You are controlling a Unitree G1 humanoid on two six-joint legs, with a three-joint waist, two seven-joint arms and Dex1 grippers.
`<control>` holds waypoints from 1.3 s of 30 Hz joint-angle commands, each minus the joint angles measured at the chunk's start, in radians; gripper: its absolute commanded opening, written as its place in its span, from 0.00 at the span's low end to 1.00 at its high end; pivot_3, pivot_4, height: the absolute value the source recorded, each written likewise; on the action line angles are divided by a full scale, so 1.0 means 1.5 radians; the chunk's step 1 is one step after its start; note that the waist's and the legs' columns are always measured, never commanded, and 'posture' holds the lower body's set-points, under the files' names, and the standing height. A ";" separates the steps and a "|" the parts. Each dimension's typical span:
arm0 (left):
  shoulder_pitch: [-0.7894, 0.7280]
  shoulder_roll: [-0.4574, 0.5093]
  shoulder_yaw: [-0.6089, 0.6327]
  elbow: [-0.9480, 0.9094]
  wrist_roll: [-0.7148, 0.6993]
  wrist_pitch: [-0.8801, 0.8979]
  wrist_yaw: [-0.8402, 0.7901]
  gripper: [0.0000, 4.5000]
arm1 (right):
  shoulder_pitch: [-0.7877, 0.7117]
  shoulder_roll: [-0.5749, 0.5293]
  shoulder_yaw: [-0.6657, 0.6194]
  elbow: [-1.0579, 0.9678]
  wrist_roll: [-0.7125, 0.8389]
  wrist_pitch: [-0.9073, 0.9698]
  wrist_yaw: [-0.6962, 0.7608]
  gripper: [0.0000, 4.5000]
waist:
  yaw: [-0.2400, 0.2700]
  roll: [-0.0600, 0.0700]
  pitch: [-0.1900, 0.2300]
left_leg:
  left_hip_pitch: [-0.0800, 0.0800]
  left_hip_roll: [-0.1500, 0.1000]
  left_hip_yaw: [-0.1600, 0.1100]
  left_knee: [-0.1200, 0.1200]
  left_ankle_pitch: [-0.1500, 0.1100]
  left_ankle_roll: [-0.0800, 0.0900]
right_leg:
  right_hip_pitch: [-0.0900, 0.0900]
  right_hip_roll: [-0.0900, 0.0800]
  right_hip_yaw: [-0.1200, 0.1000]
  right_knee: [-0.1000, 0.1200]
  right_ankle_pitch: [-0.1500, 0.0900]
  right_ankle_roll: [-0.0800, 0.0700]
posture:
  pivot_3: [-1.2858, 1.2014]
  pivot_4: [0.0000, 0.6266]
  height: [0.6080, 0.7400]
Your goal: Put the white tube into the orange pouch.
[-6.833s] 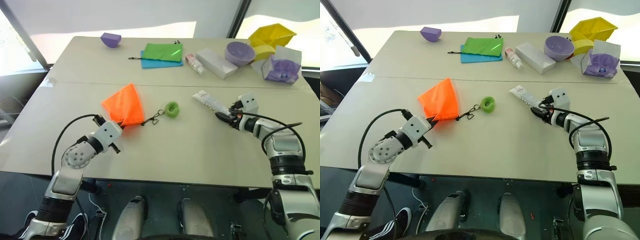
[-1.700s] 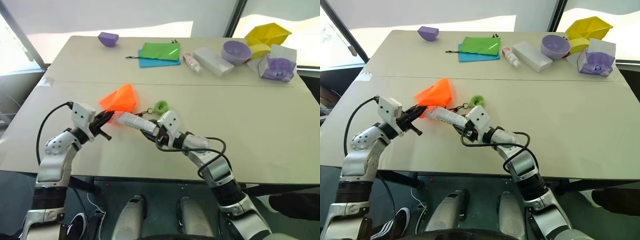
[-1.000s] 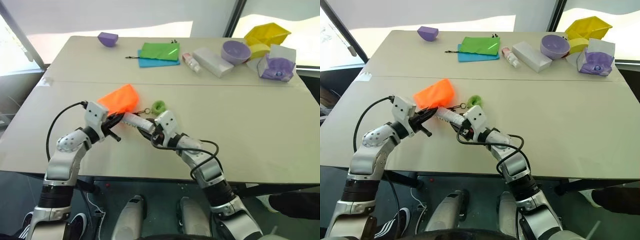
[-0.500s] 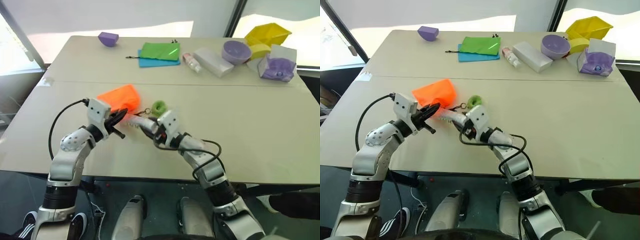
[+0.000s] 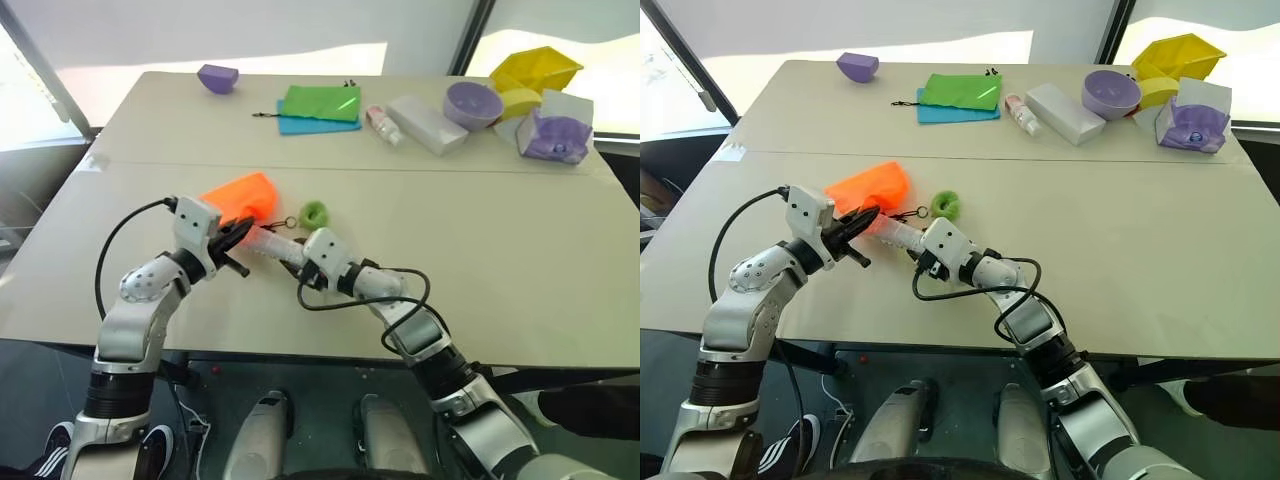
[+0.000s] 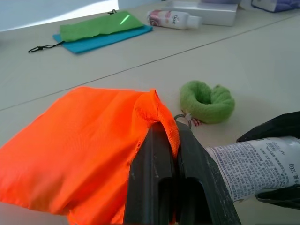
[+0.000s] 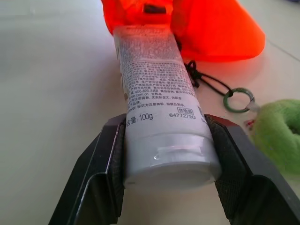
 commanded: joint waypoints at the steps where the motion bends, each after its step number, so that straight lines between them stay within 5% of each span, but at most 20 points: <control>1: -0.004 0.000 0.001 -0.030 -0.012 -0.012 -0.005 0.00 | -0.028 -0.002 0.015 -0.057 0.018 0.065 0.048 0.51 | -0.001 0.000 0.000 | 0.000 0.000 0.000 0.000 0.000 0.000 | 0.000 0.000 0.000 0.000 0.000 0.000 | 0.52 0.24 1.00; 14: 0.019 -0.003 0.000 -0.058 -0.027 0.017 -0.002 0.00 | -0.026 0.078 -0.107 -0.045 0.079 0.070 -0.052 0.51 | 0.002 0.000 0.000 | 0.000 0.005 0.000 0.000 0.000 -0.001 | 0.000 0.003 0.000 0.000 0.001 -0.002 | 0.52 0.24 1.00; 30: -0.021 0.015 -0.001 -0.110 -0.074 0.142 0.009 0.00 | 0.046 0.041 -0.129 -0.130 0.142 0.084 -0.028 0.51 | -0.001 0.000 0.000 | 0.000 0.008 0.001 0.000 0.000 -0.001 | -0.001 0.007 0.000 0.000 0.002 -0.004 | 0.52 0.24 1.00; 39: -0.030 0.012 -0.013 -0.118 -0.073 0.170 0.012 0.00 | -0.008 0.095 -0.051 -0.009 0.078 0.005 -0.057 0.51 | 0.000 0.000 0.000 | 0.000 0.009 0.001 0.000 0.001 -0.001 | -0.001 0.008 0.000 -0.001 0.003 -0.006 | 0.52 0.24 1.00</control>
